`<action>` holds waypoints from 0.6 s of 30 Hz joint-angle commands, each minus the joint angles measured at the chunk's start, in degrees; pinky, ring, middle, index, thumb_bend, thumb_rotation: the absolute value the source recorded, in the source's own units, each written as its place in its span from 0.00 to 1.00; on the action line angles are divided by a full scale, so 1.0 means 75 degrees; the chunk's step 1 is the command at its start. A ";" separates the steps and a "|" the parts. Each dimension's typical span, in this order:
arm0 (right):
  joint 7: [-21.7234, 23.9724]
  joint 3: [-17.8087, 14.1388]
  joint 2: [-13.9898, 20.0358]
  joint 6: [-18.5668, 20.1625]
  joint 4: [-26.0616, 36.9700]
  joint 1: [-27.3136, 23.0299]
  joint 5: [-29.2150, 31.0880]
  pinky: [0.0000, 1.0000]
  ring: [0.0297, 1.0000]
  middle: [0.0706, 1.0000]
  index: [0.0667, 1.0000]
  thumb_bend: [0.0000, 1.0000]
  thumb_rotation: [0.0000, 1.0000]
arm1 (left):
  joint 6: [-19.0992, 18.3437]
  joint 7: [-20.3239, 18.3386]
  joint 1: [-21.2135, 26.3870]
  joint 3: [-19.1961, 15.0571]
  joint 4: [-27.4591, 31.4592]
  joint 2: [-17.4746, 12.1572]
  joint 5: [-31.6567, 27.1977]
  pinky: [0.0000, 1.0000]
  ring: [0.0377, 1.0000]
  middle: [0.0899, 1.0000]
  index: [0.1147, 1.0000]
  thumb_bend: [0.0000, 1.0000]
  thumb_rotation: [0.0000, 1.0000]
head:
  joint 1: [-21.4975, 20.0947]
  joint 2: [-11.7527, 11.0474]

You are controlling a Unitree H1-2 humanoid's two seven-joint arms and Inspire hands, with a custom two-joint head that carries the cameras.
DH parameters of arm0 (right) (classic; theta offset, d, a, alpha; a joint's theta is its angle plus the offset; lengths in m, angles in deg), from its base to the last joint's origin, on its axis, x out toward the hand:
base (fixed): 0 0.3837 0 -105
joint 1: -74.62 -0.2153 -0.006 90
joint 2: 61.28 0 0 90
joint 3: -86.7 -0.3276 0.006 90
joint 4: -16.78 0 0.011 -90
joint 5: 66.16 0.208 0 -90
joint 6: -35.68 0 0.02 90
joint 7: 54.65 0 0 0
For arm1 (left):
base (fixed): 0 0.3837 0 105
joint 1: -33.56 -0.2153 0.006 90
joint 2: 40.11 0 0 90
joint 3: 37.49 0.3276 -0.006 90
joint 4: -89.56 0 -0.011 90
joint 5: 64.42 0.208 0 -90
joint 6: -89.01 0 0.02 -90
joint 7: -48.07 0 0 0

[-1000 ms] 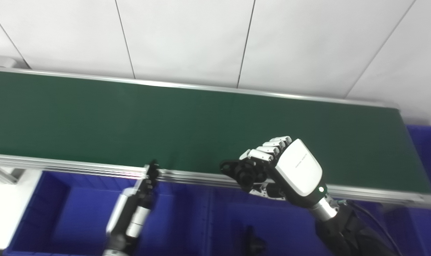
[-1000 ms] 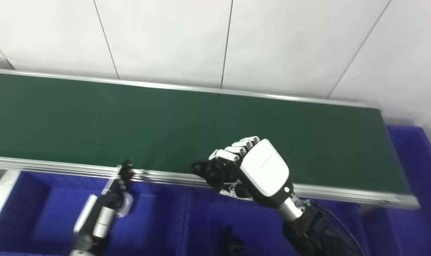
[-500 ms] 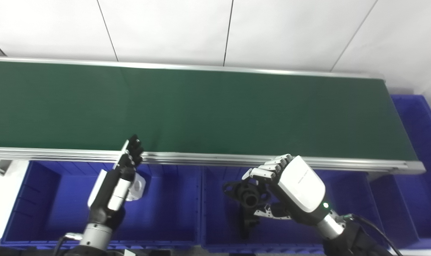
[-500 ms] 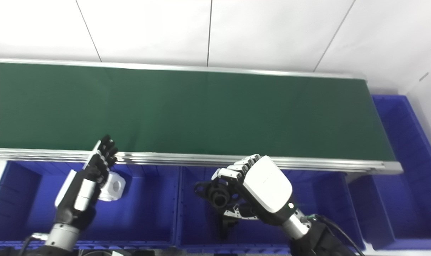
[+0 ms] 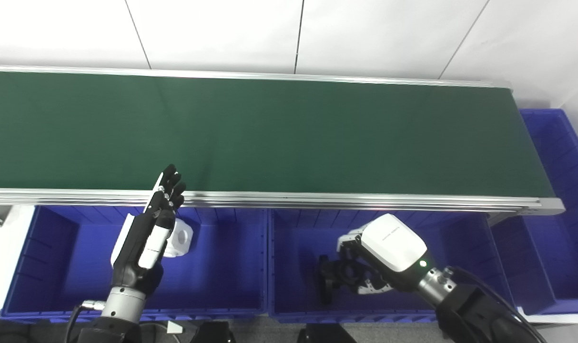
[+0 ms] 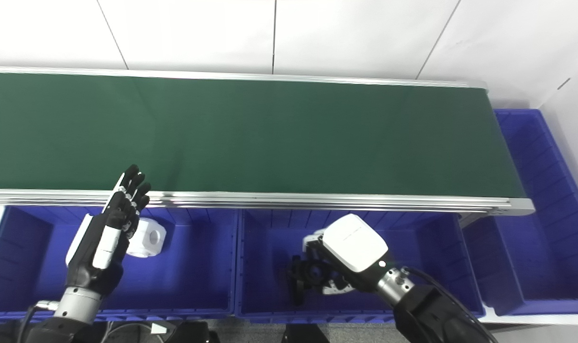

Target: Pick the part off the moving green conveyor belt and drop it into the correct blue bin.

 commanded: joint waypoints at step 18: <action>0.0833 -0.0376 -0.0147 0.0721 0.0512 0.0142 0.0120 0.67 0.76 0.83 0.83 1.00 0.95 | 0.0119 -0.0015 -0.0138 0.0122 0.0315 0.0184 0.0066 0.97 0.96 1.00 1.00 0.70 0.85 | 0.0272 -0.0239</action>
